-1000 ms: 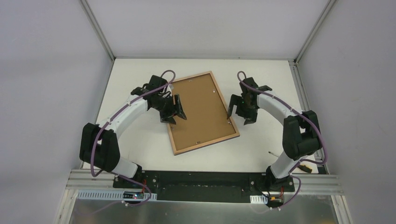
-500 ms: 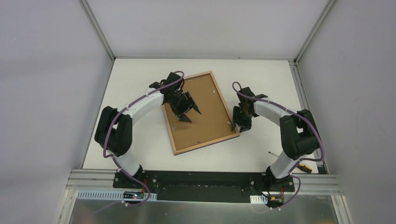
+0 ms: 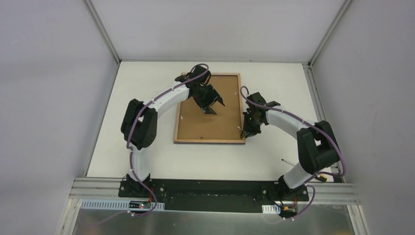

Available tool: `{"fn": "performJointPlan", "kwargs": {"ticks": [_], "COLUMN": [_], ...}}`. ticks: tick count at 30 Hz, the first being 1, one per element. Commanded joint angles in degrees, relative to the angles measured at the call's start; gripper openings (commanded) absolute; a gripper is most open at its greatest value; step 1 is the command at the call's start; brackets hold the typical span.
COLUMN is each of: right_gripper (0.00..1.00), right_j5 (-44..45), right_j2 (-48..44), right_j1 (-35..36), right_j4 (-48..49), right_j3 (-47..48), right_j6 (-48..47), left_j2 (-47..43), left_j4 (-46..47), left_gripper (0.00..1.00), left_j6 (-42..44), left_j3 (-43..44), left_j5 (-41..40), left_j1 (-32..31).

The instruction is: Take the photo out of the frame

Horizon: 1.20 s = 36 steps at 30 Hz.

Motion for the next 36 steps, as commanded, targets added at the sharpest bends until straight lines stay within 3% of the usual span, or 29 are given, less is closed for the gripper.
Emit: {"fn": "performJointPlan", "kwargs": {"ticks": [1,7,11,17,23,28,36], "right_gripper": [0.00,0.00,0.00,0.00,0.00,0.00,0.00], "right_j5": [-1.9,-5.5,-6.7,-8.0,-10.3,-12.8,-16.1], "right_j2": [-8.6,-13.9,-13.5,-11.3,-7.7,-6.4,-6.0], "right_j1": [-0.4,0.6,0.6,0.6,0.6,0.6,0.6], "right_j4": [-0.5,1.7,1.4,-1.5,-9.0,-12.1,-13.0], "right_j3": [-0.6,-2.8,-2.6,-0.3,5.7,8.1,7.8], "right_j6": [4.3,6.4,8.5,9.5,10.1,10.7,12.9], "left_j2": [3.3,5.0,-0.7,-17.0,-28.9,-30.1,-26.5], "left_j4": [-0.3,-0.7,-2.1,-3.4,2.6,9.5,12.5], "left_gripper": [0.55,0.51,0.53,0.63,0.68,0.72,0.77], "left_j6": [0.9,5.8,16.2,39.9,65.9,73.4,80.9], "left_j3": [6.1,9.6,7.7,-0.6,-15.3,-21.8,-24.5], "left_j5": [-3.0,-4.1,-6.1,-12.5,-30.6,-35.9,-35.7], "left_j1": [-1.6,-4.0,-4.2,-6.8,-21.1,-27.0,-33.0]}}
